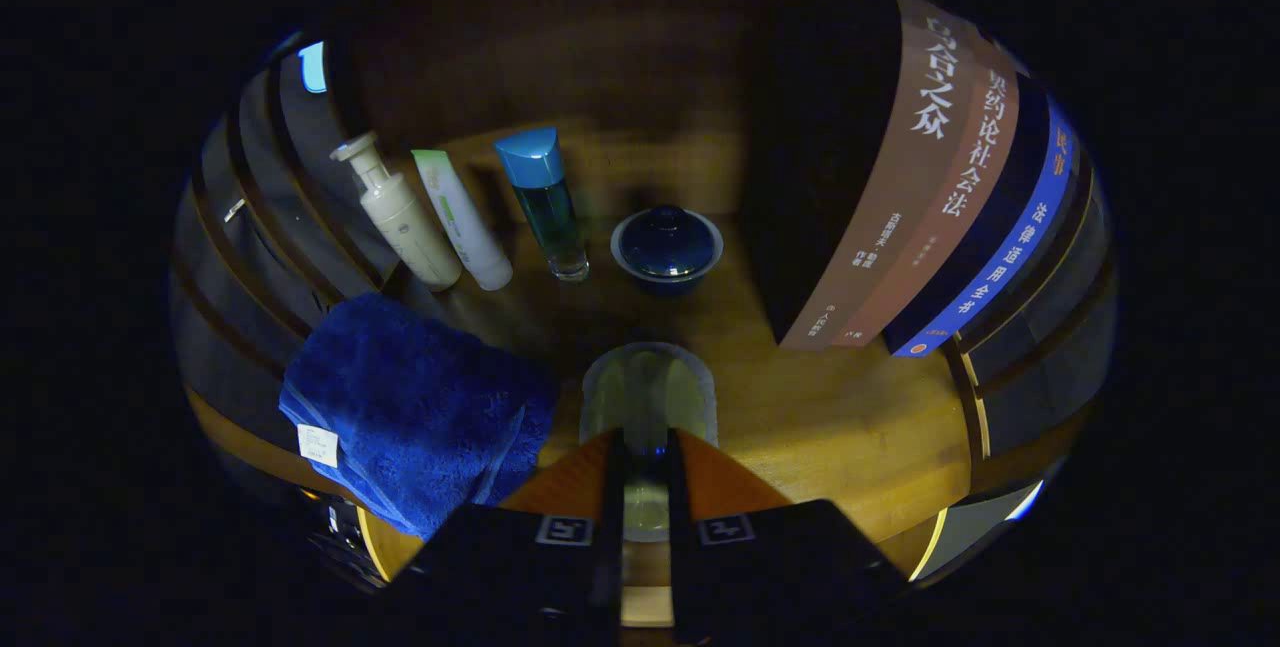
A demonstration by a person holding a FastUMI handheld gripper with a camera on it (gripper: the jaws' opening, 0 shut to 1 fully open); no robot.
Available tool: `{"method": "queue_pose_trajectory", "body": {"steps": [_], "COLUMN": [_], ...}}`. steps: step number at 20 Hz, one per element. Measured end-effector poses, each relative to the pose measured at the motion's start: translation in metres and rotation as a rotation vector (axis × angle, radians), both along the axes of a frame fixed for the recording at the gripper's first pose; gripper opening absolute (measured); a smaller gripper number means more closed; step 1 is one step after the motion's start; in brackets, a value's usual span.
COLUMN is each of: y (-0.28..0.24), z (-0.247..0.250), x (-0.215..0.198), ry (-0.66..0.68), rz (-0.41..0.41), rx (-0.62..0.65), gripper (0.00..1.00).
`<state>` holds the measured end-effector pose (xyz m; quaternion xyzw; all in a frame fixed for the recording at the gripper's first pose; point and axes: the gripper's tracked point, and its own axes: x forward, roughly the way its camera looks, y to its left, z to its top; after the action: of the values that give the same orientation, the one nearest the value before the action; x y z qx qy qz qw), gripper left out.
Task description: Pull open the drawer, take out the items inside it, and place them on the countertop above the cabinet.
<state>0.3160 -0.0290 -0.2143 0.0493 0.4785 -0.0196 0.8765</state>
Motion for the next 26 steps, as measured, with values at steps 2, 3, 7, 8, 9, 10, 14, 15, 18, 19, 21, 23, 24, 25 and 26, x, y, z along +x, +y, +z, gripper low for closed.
{"method": "queue_pose_trajectory", "body": {"steps": [2, 3, 7, 8, 9, 10, 14, 15, 18, 19, 21, 23, 24, 25, 26], "y": [0.002, 0.003, 0.0, 0.001, 0.002, 0.002, 0.012, 0.014, 0.021, 0.022, 0.024, 0.031, 0.033, 0.033, 0.032], "z": [0.003, 0.003, 0.005, 0.008, 0.013, 0.018, 0.034, 0.036, 0.055, 0.064, 0.074, 0.076, 0.075, 0.07, 0.064], "x": [0.003, 0.003, -0.005, -0.008, -0.012, -0.018, -0.06, -0.075, -0.118, -0.134, -0.172, -0.209, -0.226, -0.244, -0.259], "ry": [-0.01, -0.014, -0.024, -0.036, -0.056, -0.082, -0.191, -0.214, -0.353, -0.409, -0.5, -0.59, -0.633, -0.663, -0.692], "rz": [-0.008, -0.01, -0.02, -0.023, -0.026, -0.027, -0.003, 0.004, 0.008, 0.008, 0.009, 0.03, 0.039, 0.044, 0.051], "rx": [0.022, 0.03, 0.038, 0.045, 0.053, 0.056, 0.055, 0.047, 0.051, 0.057, 0.049, 0.054, 0.049, 0.032, 0.018], "gripper": [0.38, 0.49, 0.89, 0.99, 0.99, 0.99, 0.99, 1.0, 0.99, 0.99, 0.99, 0.99, 0.99, 0.99, 0.99]}}
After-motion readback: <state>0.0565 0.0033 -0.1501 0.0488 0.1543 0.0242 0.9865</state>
